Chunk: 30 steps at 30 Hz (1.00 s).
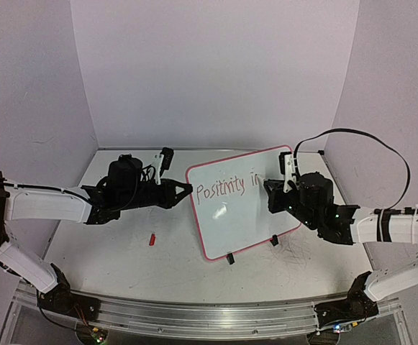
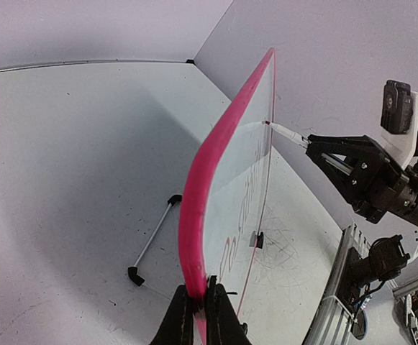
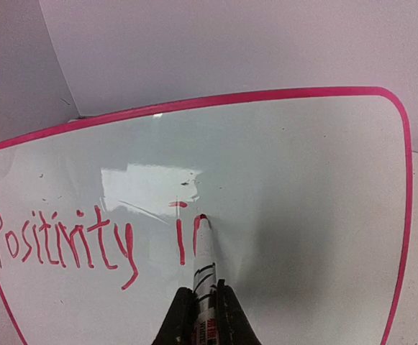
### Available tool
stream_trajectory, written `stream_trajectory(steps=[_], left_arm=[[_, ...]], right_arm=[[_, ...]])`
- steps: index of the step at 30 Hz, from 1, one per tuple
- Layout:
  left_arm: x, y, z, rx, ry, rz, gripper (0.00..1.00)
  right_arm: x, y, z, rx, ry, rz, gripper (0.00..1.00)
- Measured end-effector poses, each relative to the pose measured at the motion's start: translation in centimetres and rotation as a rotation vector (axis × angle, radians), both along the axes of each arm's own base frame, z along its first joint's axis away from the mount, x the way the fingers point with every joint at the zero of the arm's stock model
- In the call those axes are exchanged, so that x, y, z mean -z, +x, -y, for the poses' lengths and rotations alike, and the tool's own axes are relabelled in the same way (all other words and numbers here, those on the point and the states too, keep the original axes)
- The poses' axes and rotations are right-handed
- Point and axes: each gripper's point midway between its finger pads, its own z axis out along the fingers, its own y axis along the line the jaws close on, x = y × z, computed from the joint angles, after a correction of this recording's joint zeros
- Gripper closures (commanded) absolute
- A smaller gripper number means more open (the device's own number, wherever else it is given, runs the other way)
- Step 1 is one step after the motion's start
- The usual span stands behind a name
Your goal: Write a sentence on the whiteboard
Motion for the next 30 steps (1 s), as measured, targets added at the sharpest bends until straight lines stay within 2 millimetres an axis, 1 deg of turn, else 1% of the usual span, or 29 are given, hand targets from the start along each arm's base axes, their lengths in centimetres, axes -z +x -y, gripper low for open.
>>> stream_trajectory(steps=[15,25,30], left_arm=[[0.0,0.0,0.0,0.000,0.000,0.000,1.00],[0.0,0.0,0.0,0.000,0.000,0.000,1.00],[0.0,0.0,0.0,0.000,0.000,0.000,1.00]], right_arm=[[0.2,-0.3,0.5,0.017,0.005,-0.027,1.00],[1.6,-1.1,1.0,0.006,-0.004,-0.060,1.00],[1.8,-1.2,1.1,0.007,-0.006,-0.067,1.00]])
